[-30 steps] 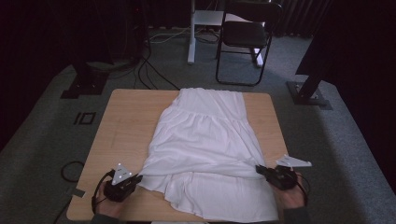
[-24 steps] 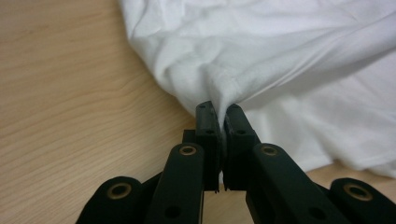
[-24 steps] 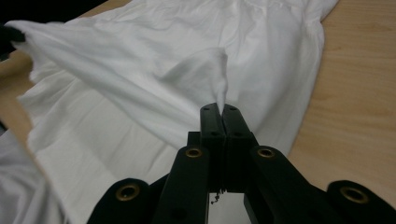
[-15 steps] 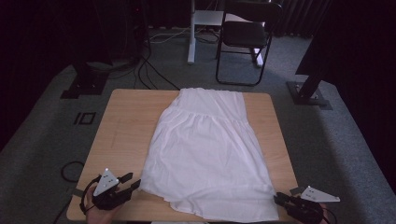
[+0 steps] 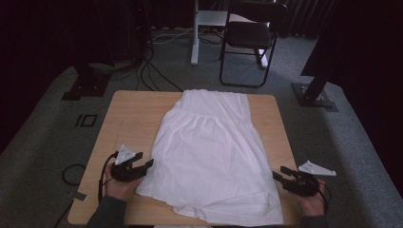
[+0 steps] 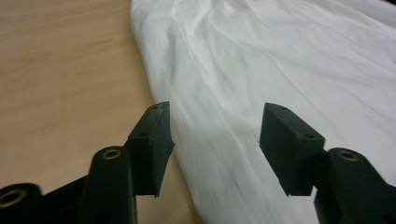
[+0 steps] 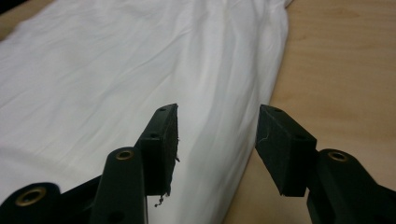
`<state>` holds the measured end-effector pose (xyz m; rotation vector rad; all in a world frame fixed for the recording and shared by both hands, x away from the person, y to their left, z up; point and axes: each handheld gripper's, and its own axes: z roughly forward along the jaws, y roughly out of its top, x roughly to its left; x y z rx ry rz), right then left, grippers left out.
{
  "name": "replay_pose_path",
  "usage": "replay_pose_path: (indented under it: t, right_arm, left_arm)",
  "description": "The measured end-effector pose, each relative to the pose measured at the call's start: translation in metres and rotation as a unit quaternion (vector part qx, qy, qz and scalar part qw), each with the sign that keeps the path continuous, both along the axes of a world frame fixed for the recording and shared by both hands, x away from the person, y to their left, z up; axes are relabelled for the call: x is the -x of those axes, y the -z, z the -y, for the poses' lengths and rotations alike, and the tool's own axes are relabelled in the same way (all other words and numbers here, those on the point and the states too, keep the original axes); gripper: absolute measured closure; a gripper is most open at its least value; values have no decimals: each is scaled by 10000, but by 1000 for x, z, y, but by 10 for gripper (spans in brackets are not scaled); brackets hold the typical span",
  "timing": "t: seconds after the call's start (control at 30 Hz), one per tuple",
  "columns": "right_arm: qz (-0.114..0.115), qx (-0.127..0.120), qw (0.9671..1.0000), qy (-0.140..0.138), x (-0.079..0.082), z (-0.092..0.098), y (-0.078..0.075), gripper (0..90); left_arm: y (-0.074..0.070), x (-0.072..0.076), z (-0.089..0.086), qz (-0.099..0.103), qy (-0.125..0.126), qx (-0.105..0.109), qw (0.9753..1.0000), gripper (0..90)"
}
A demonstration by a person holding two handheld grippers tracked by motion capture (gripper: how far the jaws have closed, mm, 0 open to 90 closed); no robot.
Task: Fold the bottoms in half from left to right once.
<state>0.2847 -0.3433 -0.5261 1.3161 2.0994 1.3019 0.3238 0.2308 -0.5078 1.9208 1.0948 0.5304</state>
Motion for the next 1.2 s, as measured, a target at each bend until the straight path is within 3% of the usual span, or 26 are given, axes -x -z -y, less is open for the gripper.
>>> replay_pose_path:
  t: [0.1, 0.13, 0.17, 0.2, 0.27, 0.3, 0.33, 0.37, 0.4, 0.47, 0.5, 0.53, 0.57, 0.6, 0.63, 0.77, 0.93, 1.0, 1.03, 1.07, 1.1, 1.13, 1.17, 1.2]
  right_arm:
    - [-102, 72, 9998, 145, -32, -14, 2, 483]
    - [-102, 72, 9998, 145, -32, -14, 2, 483]
    - [-121, 153, 9997, 160, -43, -20, 2, 473]
    - [-151, 249, 9995, 158, -56, -27, 3, 457]
    - [-179, 385, 9988, 235, -82, -40, 5, 441]
    - [-189, 412, 9986, 282, -92, -44, 7, 441]
    - [-189, 421, 9984, 316, -98, -45, 8, 444]
    - [-189, 421, 9984, 316, -98, -45, 8, 444]
    - [-323, 433, 9977, 412, -112, -49, 12, 484]
    - [-458, 420, 9968, 502, -121, -49, 18, 600]
    - [-588, 458, 9959, 515, -124, -49, 20, 717]
    - [-588, 458, 9959, 515, -124, -49, 20, 717]
    - [-740, 547, 9940, 591, -126, -48, 26, 834]
    - [-771, 551, 9937, 600, -125, -47, 28, 863]
    - [-799, 561, 9931, 649, -123, -46, 30, 873]
    - [-794, 435, 9933, 722, -116, -41, 33, 881]
    - [-789, 413, 9941, 621, -94, -40, 34, 880]
    - [-782, 431, 9942, 595, -90, -41, 34, 880]
    - [-770, 432, 9945, 562, -82, -41, 34, 880]
    - [-798, 402, 9947, 515, -67, -40, 35, 880]
    - [-798, 402, 9947, 515, -67, -40, 35, 880]
    - [-824, 405, 9948, 438, -51, -38, 35, 877]
    - [-824, 405, 9948, 438, -51, -38, 35, 877]
    - [-860, 384, 9949, 363, -35, -35, 35, 876]
  left_arm:
    - [-1, -32, 7, -118, -103, -5, 9999, 403]
    - [-1, -32, 7, -118, -103, -5, 9999, 400]
    - [0, -44, 11, -194, -143, 4, 9997, 400]
    - [0, -51, 13, -224, -159, -50, 9996, 395]
    - [6, -80, 25, -445, -163, -283, 9985, 384]
    - [6, -80, 25, -445, -163, -283, 9985, 383]
    - [12, -92, 29, -576, -212, -370, 9974, 381]
    - [12, -92, 29, -576, -212, -370, 9974, 383]
    - [21, -102, 30, -747, -307, -380, 9960, 403]
    - [30, -106, 28, -964, -337, -505, 9935, 507]
    - [34, -106, 27, -1074, -263, -591, 9921, 616]
    - [34, -106, 27, -1074, -263, -591, 9921, 709]
    - [35, -103, 26, -1036, -138, -574, 9929, 845]
    - [33, -99, 29, -999, -82, -739, 9922, 872]
    - [32, -96, 30, -974, -50, -884, 9913, 879]
    - [31, -81, 28, -887, 25, -991, 9911, 885]
    - [32, -44, 16, -701, -33, -624, 9956, 885]
    - [35, -27, 15, -652, -13, -600, 9961, 885]
    - [36, -17, 15, -624, -23, -585, 9963, 885]
    - [37, 2, 13, -623, 15, -533, 9966, 885]
    - [37, 2, 13, -623, 15, -533, 9966, 884]
    - [34, 19, 11, -576, 35, -528, 9969, 884]
    - [34, 19, 11, -576, 35, -528, 9969, 884]
    - [32, 31, 10, -549, 47, -492, 9973, 883]
